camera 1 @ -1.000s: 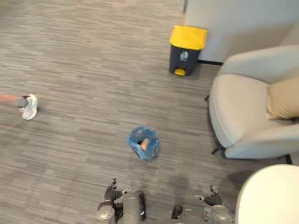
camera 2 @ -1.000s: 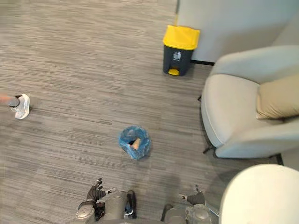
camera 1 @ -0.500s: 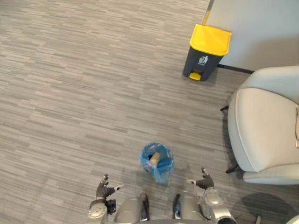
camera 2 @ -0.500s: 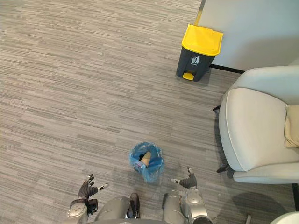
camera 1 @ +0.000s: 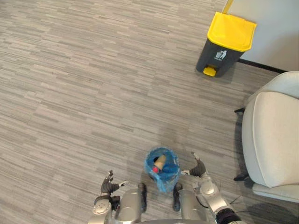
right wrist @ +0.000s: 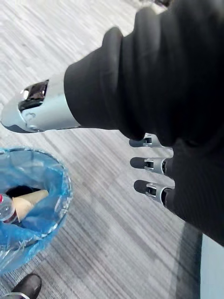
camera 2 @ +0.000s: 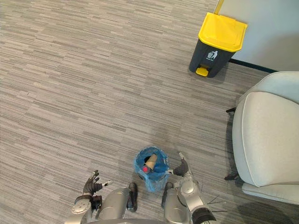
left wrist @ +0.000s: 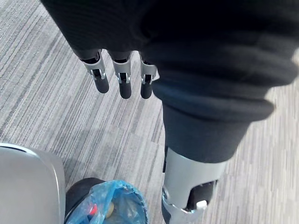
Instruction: Gather rubbish on tea table into small bin, then transfer packed bag to large trash can.
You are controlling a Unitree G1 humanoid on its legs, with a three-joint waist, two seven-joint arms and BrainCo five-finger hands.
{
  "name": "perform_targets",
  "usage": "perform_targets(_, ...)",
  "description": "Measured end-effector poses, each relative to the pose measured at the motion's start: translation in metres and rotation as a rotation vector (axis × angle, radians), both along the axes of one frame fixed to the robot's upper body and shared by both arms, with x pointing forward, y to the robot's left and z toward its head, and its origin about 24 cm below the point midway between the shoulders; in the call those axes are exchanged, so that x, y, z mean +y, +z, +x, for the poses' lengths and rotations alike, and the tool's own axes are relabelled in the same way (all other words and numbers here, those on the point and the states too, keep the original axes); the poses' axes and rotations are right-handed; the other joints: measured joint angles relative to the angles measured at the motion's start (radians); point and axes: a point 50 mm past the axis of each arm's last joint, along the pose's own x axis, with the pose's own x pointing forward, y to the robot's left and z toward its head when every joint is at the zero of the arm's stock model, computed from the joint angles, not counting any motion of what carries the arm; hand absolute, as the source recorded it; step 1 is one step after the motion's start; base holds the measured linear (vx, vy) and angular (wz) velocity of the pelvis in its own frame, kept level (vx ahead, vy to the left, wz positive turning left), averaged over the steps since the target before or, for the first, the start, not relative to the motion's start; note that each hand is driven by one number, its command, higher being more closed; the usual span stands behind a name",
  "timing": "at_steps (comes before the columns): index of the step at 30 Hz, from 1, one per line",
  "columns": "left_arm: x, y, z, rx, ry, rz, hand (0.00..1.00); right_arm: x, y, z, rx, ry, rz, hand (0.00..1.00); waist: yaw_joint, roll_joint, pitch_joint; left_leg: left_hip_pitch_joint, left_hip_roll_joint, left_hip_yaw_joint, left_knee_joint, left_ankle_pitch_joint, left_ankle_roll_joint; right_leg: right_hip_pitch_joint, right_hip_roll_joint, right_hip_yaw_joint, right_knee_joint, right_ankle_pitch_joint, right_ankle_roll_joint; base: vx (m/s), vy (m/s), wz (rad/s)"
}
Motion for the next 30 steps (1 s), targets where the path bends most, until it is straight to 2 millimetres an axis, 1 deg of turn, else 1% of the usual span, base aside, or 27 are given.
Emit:
perform_targets(1,-0.001,0.005,0.009,-0.030,-0.001,0.004,0.00,0.004,0.010,0.011,-0.051,0.026,-0.020,0.00,-0.001,0.009,0.025,-0.033,0.014,0.015,0.060,-0.023,0.007,-0.046,0.004,0.011,0.058,-0.019,-0.008,-0.05,-0.018,-0.41)
perform_targets(3,-0.002,0.010,0.018,-0.064,0.001,0.008,0.00,0.008,0.022,0.021,-0.104,0.049,-0.028,0.00,-0.001,0.020,0.047,-0.075,0.037,0.035,0.117,-0.051,0.009,-0.101,0.017,0.033,0.115,-0.034,-0.009,-0.08,-0.014,-0.51)
perform_targets(4,-0.002,0.014,0.025,-0.089,-0.002,0.011,0.00,0.014,0.031,0.030,-0.143,0.075,-0.043,0.00,-0.001,0.022,0.065,-0.112,0.049,0.050,0.165,-0.068,0.016,-0.150,0.023,0.049,0.161,-0.046,-0.010,-0.13,-0.013,-0.59)
perform_targets(5,-0.004,0.019,0.033,-0.112,-0.006,0.008,0.00,0.020,0.039,0.038,-0.179,0.102,-0.068,0.00,-0.001,0.031,0.075,-0.162,0.068,0.056,0.215,-0.088,0.015,-0.206,0.035,0.059,0.201,-0.052,-0.011,-0.14,-0.008,-0.53)
perform_targets(6,-0.005,0.022,0.038,-0.126,-0.007,0.008,0.00,0.022,0.043,0.041,-0.194,0.112,-0.073,0.00,-0.001,0.031,0.077,-0.188,0.076,0.061,0.240,-0.098,0.011,-0.238,0.039,0.061,0.224,-0.059,-0.008,-0.14,-0.012,-0.44)
perform_targets(8,-0.008,0.034,0.057,-0.187,-0.001,0.006,0.00,0.032,0.057,0.054,-0.253,0.162,-0.108,0.00,-0.001,0.035,0.094,-0.290,0.105,0.070,0.332,-0.133,0.014,-0.344,0.053,0.076,0.299,-0.086,-0.010,-0.19,-0.025,-0.31)
perform_targets(9,-0.011,0.045,0.072,-0.233,-0.005,0.000,0.00,0.035,0.066,0.061,-0.286,0.178,-0.118,0.00,-0.001,0.034,0.104,-0.356,0.114,0.070,0.383,-0.146,0.017,-0.410,0.055,0.077,0.338,-0.101,-0.012,-0.21,-0.032,-0.17)
perform_targets(10,-0.013,0.051,0.080,-0.261,-0.007,-0.004,0.00,0.038,0.072,0.065,-0.306,0.187,-0.121,0.00,-0.001,0.036,0.112,-0.387,0.121,0.071,0.405,-0.152,0.018,-0.442,0.058,0.080,0.355,-0.106,-0.011,-0.23,-0.035,-0.19)
perform_targets(11,-0.016,0.064,0.093,-0.319,0.004,-0.020,0.00,0.044,0.086,0.073,-0.353,0.209,-0.136,0.00,0.000,0.038,0.123,-0.452,0.139,0.072,0.440,-0.182,0.022,-0.510,0.071,0.083,0.385,-0.118,-0.007,-0.20,-0.030,-0.24)
perform_targets(12,-0.017,0.073,0.101,-0.359,0.017,-0.028,0.00,0.049,0.098,0.079,-0.399,0.230,-0.147,0.00,0.000,0.039,0.135,-0.495,0.152,0.071,0.460,-0.214,0.025,-0.561,0.082,0.084,0.408,-0.126,-0.013,-0.26,-0.034,-0.36)
perform_targets(13,-0.020,0.085,0.112,-0.409,0.019,-0.040,0.00,0.056,0.116,0.088,-0.467,0.252,-0.164,0.00,0.000,0.039,0.157,-0.545,0.167,0.073,0.480,-0.263,0.039,-0.632,0.095,0.087,0.449,-0.126,-0.013,-0.33,-0.056,-0.32)
perform_targets(14,-0.023,0.097,0.122,-0.453,0.023,-0.052,0.00,0.061,0.130,0.093,-0.522,0.264,-0.178,0.00,0.001,0.036,0.167,-0.622,0.181,0.076,0.526,-0.276,0.045,-0.714,0.103,0.094,0.491,-0.125,-0.015,-0.27,-0.050,-0.25)
perform_targets(15,-0.025,0.101,0.125,-0.469,0.030,-0.064,0.00,0.062,0.135,0.096,-0.538,0.272,-0.186,0.00,0.003,0.036,0.167,-0.660,0.184,0.076,0.546,-0.277,0.046,-0.757,0.104,0.097,0.508,-0.125,-0.015,-0.27,-0.075,-0.18)
perform_targets(16,-0.029,0.107,0.130,-0.492,0.044,-0.085,0.00,0.066,0.145,0.101,-0.569,0.286,-0.203,0.00,0.008,0.036,0.170,-0.728,0.192,0.084,0.578,-0.279,0.047,-0.831,0.107,0.107,0.538,-0.118,-0.012,-0.18,-0.078,-0.16)
perform_targets(17,-0.031,0.110,0.132,-0.504,0.048,-0.093,0.00,0.068,0.150,0.103,-0.582,0.294,-0.212,0.00,0.010,0.037,0.175,-0.755,0.200,0.089,0.592,-0.280,0.048,-0.860,0.110,0.109,0.549,-0.113,-0.011,-0.25,-0.112,-0.25)
perform_targets(19,-0.029,0.132,0.141,-0.609,0.084,-0.128,0.00,0.074,0.160,0.107,-0.624,0.318,-0.256,0.00,0.028,0.036,0.182,-0.851,0.216,0.090,0.640,-0.279,0.050,-0.962,0.121,0.116,0.584,-0.092,-0.017,-0.18,-0.088,-0.22)
perform_targets(20,-0.027,0.135,0.142,-0.624,0.098,-0.135,0.00,0.076,0.162,0.107,-0.633,0.322,-0.263,0.00,0.028,0.036,0.182,-0.872,0.216,0.088,0.651,-0.279,0.051,-0.984,0.121,0.116,0.595,-0.091,-0.017,-0.14,-0.067,-0.05)
perform_targets(23,-0.020,0.155,0.148,-0.721,0.154,-0.162,0.00,0.086,0.173,0.110,-0.687,0.352,-0.312,0.00,0.030,0.036,0.183,-0.973,0.219,0.066,0.702,-0.276,0.056,-1.074,0.120,0.110,0.640,-0.086,-0.024,-0.12,-0.049,0.06)
perform_targets(24,-0.018,0.162,0.150,-0.751,0.176,-0.171,0.00,0.087,0.179,0.112,-0.711,0.340,-0.318,0.00,0.035,0.036,0.183,-1.005,0.217,0.064,0.708,-0.269,0.064,-1.104,0.117,0.109,0.648,-0.081,-0.027,-0.08,-0.022,0.11)
perform_targets(27,-0.018,0.168,0.153,-0.775,0.188,-0.190,0.00,0.087,0.181,0.116,-0.712,0.327,-0.346,0.00,0.053,0.037,0.183,-1.032,0.214,0.062,0.708,-0.261,0.067,-1.128,0.115,0.108,0.648,-0.076,-0.030,-0.06,-0.011,0.08)
perform_targets(30,-0.013,0.171,0.154,-0.788,0.215,-0.202,0.00,0.090,0.183,0.121,-0.704,0.339,-0.387,0.00,0.054,0.036,0.182,-1.054,0.196,0.060,0.693,-0.248,0.072,-1.148,0.097,0.105,0.647,-0.077,-0.029,-0.03,0.002,0.19)
